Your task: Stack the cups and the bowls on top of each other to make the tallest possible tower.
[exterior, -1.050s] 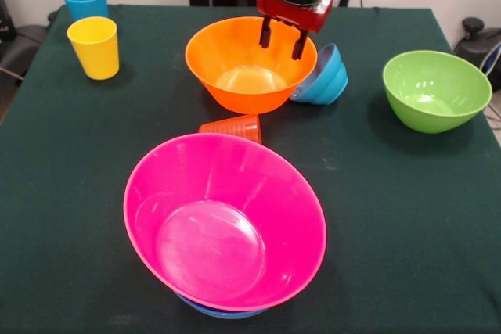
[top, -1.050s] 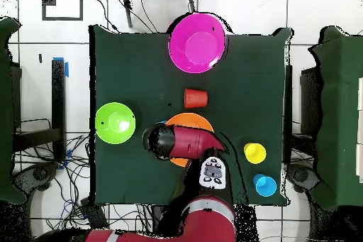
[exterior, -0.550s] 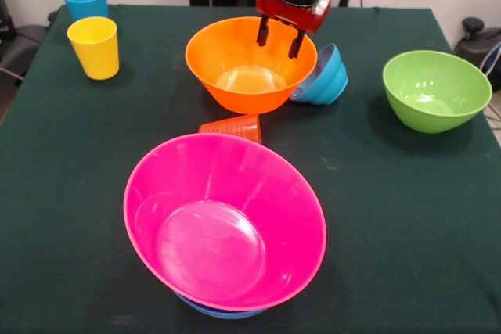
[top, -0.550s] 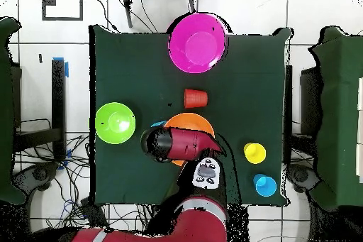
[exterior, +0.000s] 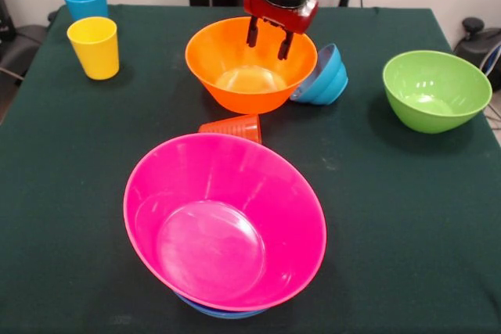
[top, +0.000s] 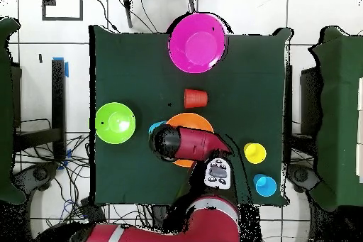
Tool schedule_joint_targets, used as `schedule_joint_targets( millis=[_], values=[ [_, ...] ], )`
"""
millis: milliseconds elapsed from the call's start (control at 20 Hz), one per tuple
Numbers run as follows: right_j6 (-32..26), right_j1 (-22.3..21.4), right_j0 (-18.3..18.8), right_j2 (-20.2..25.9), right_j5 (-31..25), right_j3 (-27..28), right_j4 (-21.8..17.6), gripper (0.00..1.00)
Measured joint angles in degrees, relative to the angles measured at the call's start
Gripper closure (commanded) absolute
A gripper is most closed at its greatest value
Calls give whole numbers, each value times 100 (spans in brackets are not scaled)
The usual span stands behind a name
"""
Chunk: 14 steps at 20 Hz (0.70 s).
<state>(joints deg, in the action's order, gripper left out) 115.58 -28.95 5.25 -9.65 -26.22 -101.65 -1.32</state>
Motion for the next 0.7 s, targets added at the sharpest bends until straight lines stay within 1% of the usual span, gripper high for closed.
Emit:
schedule_joint_targets(
  millis=[200, 550, 700],
  values=[
    [0, 3, -119, -119, -8, 2, 1, 0],
    [0, 35, -653, -389, -110, 26, 2, 0],
    [0, 76, -745, -403, -108, 28, 6, 0]
  ],
)
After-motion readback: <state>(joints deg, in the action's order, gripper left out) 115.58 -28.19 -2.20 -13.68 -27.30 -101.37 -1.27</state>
